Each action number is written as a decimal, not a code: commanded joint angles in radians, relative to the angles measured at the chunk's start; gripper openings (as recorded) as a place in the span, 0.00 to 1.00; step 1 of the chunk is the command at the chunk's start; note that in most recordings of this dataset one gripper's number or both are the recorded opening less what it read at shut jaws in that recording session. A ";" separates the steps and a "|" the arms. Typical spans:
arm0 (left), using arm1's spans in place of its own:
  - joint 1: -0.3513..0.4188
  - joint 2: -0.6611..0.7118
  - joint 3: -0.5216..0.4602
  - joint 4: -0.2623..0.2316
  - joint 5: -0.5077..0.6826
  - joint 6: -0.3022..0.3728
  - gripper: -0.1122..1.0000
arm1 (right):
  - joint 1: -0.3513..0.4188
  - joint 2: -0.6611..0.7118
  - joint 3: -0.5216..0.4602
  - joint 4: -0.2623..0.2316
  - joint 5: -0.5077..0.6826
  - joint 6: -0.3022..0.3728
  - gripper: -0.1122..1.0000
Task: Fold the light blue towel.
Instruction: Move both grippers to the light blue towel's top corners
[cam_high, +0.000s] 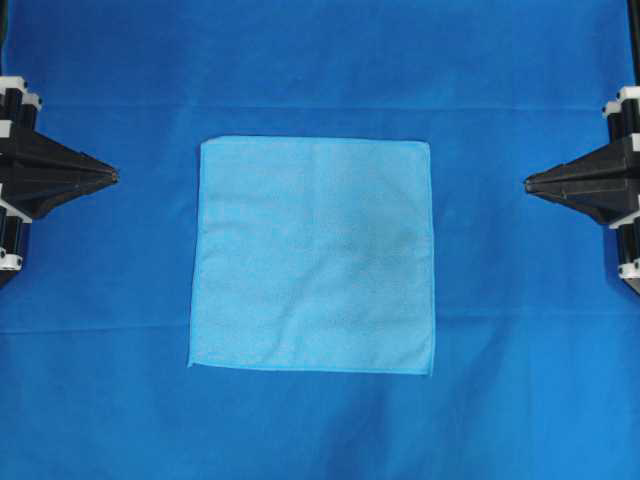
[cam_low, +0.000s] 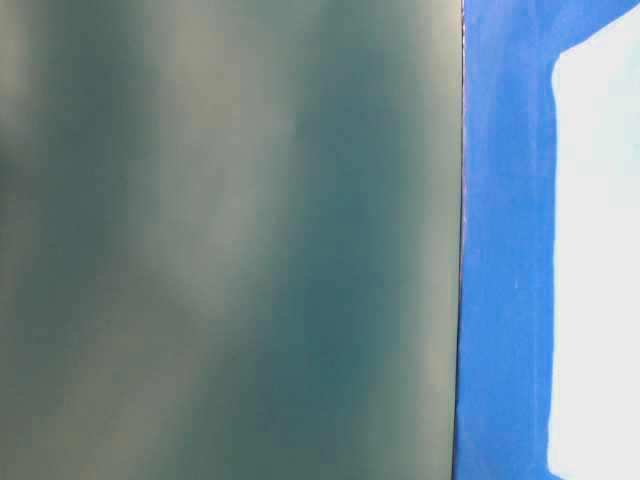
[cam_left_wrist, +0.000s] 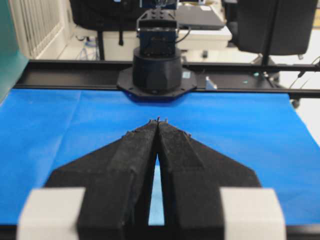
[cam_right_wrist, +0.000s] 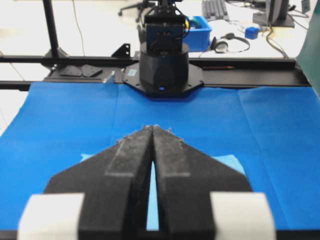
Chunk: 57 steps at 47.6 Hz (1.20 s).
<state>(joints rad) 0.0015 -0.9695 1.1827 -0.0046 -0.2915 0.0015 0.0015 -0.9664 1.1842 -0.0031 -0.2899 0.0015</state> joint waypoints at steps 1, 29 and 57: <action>0.008 0.018 -0.012 -0.015 0.034 0.003 0.10 | -0.015 0.012 -0.028 0.000 -0.006 -0.011 0.10; 0.202 0.350 0.017 -0.018 -0.040 0.006 0.11 | -0.279 0.408 -0.081 0.000 0.072 0.006 0.11; 0.373 0.907 -0.051 -0.020 -0.221 0.002 0.85 | -0.377 0.969 -0.245 -0.002 0.061 0.003 0.63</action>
<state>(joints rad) 0.3559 -0.0966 1.1612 -0.0215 -0.5016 0.0031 -0.3712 -0.0153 0.9618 -0.0046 -0.2148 0.0061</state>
